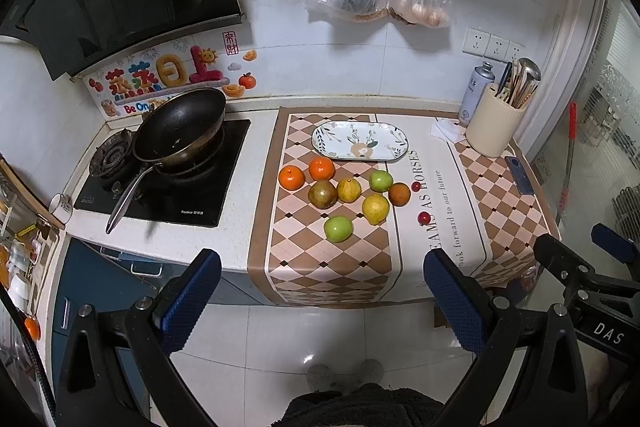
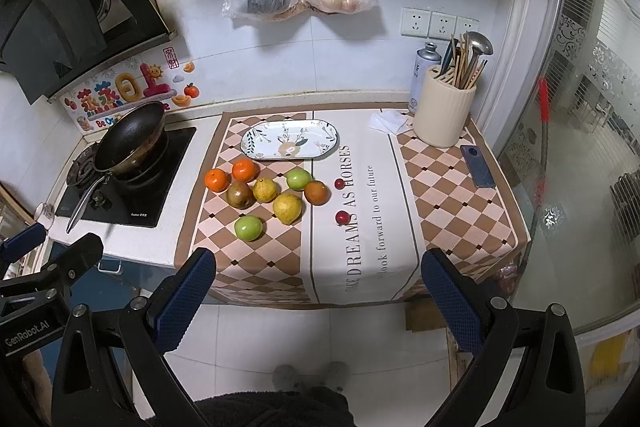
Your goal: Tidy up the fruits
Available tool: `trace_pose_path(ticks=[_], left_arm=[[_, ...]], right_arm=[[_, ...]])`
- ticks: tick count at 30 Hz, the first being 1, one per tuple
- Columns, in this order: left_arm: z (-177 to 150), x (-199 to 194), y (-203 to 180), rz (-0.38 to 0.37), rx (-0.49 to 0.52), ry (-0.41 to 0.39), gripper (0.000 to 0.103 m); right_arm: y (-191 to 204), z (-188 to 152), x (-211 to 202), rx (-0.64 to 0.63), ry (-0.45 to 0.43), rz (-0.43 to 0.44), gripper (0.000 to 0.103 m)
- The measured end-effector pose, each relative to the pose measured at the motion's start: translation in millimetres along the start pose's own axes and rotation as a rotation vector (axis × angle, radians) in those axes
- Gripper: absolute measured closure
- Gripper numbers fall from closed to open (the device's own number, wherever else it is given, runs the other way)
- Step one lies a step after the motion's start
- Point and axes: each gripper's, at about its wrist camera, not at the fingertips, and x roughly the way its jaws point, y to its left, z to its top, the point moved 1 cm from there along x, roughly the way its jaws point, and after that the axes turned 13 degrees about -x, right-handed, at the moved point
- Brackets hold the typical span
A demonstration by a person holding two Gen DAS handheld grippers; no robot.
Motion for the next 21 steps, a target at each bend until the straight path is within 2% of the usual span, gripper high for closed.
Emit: trace_pose_path(ticks=[8,10,12,14,16,19,21], left_arm=[[4.9,6.2,2.0,-0.024,0.015,-0.006,0.0],[8.3,13.1,5.3,-0.021,0.021,-0.03,0.0],[15.2,23.0,7.5,0.017,0.034,-0.081,0.0],[19.4,34.0,11.3,0.044,0.044,-0.121,0.0],[28.4,52.6,17.8,0.071,0.048,-0.149,0.0],[42.2,89.6,23.8,0.097,0.044,-0.134,0.0],[50.3,116.1,27.0,0.124,0.039,-0.094,0.0]], right_arm=[[3.0,-1.5,2.7,0.034,-0.005,-0.02,0.0],[1.5,0.2,6.7,0.067,-0.022,-0.017,0.0],[2.7,-0.9,10.7,0.097,-0.059,-0.003,0.0],[0.8,0.4,23.2,0.127,-0.093,0.008,0.0],[-2.6,3.2,46.3,0.157,-0.082,0.012,0.0],[-7.6,4.5,83.8,0.203,-0.036,0.039,0.0],[-10.9,5.1,109.7,0.224,0.007,0.058,0.0]])
